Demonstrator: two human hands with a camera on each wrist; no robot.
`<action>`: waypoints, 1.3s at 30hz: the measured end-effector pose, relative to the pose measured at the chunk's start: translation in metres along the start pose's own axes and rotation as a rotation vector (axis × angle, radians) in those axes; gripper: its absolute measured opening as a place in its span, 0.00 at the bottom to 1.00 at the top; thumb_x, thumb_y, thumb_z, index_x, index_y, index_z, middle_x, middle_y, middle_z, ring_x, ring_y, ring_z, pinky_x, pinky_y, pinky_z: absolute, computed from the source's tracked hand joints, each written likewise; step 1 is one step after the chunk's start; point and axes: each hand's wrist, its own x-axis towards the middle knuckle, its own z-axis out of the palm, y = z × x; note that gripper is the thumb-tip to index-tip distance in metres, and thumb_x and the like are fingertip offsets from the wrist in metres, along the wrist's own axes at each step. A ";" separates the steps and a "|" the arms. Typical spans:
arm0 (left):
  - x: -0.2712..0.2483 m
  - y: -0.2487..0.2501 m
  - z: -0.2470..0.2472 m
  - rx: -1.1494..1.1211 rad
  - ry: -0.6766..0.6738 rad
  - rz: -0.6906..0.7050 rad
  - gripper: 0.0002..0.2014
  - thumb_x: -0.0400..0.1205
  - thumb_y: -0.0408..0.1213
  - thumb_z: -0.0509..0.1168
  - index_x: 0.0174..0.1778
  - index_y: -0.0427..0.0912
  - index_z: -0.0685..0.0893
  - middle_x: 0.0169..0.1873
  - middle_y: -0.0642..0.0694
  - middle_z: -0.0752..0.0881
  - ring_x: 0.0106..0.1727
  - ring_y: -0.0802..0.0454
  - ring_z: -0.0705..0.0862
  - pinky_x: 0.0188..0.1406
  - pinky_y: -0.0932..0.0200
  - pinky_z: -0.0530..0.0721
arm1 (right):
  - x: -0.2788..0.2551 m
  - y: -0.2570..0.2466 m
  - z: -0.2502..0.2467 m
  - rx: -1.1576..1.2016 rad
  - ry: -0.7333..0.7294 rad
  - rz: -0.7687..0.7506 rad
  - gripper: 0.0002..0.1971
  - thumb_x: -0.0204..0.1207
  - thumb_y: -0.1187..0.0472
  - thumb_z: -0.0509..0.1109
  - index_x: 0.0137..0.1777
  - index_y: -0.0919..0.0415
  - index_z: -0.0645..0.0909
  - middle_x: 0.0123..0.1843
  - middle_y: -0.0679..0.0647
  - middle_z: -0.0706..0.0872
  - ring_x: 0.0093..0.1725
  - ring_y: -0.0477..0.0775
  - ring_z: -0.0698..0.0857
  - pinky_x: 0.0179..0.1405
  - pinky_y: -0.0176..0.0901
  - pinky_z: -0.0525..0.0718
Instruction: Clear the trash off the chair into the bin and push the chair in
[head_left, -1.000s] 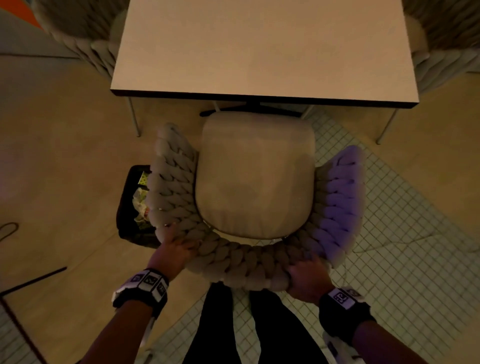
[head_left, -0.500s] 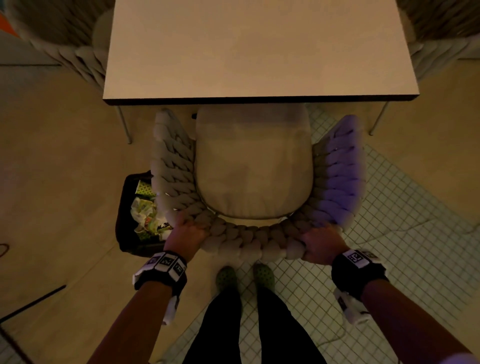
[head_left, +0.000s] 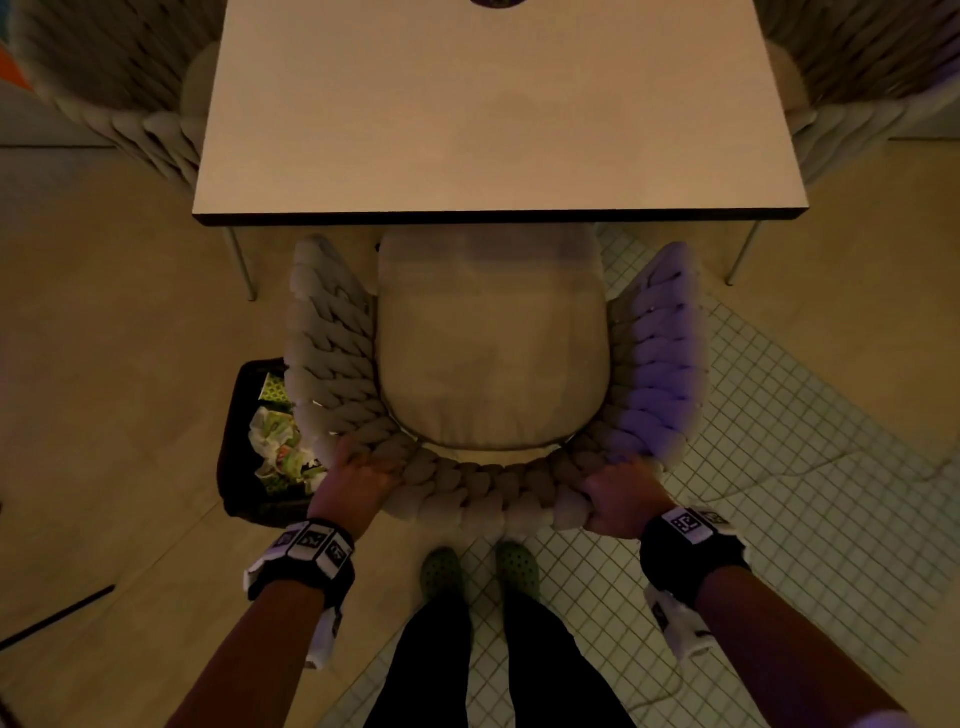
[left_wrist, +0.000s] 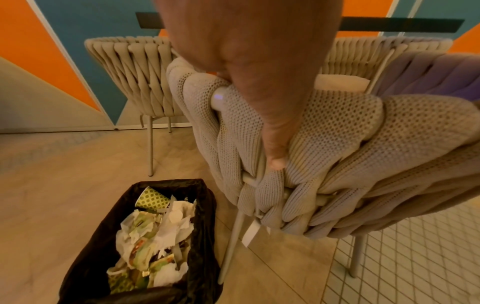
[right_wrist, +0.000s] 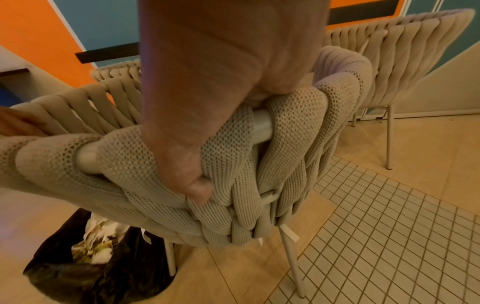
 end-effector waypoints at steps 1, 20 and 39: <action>0.004 -0.003 -0.003 -0.001 0.003 -0.018 0.14 0.65 0.42 0.76 0.46 0.60 0.89 0.40 0.60 0.90 0.39 0.49 0.88 0.68 0.41 0.61 | 0.002 0.002 -0.004 0.004 0.011 -0.002 0.25 0.60 0.40 0.57 0.56 0.46 0.80 0.53 0.49 0.86 0.58 0.59 0.83 0.56 0.51 0.72; 0.030 -0.021 -0.022 -0.112 0.066 -0.023 0.16 0.69 0.38 0.74 0.50 0.60 0.89 0.52 0.60 0.90 0.56 0.47 0.87 0.78 0.34 0.56 | 0.027 0.017 -0.017 0.015 0.043 0.016 0.26 0.58 0.40 0.60 0.55 0.48 0.80 0.52 0.52 0.87 0.53 0.60 0.85 0.56 0.51 0.74; 0.022 -0.012 -0.021 -0.093 -0.113 -0.075 0.26 0.58 0.48 0.79 0.54 0.60 0.87 0.56 0.62 0.87 0.58 0.48 0.83 0.70 0.45 0.53 | 0.004 0.000 -0.032 0.043 0.081 0.096 0.25 0.56 0.43 0.62 0.57 0.39 0.79 0.49 0.45 0.86 0.53 0.54 0.86 0.59 0.57 0.58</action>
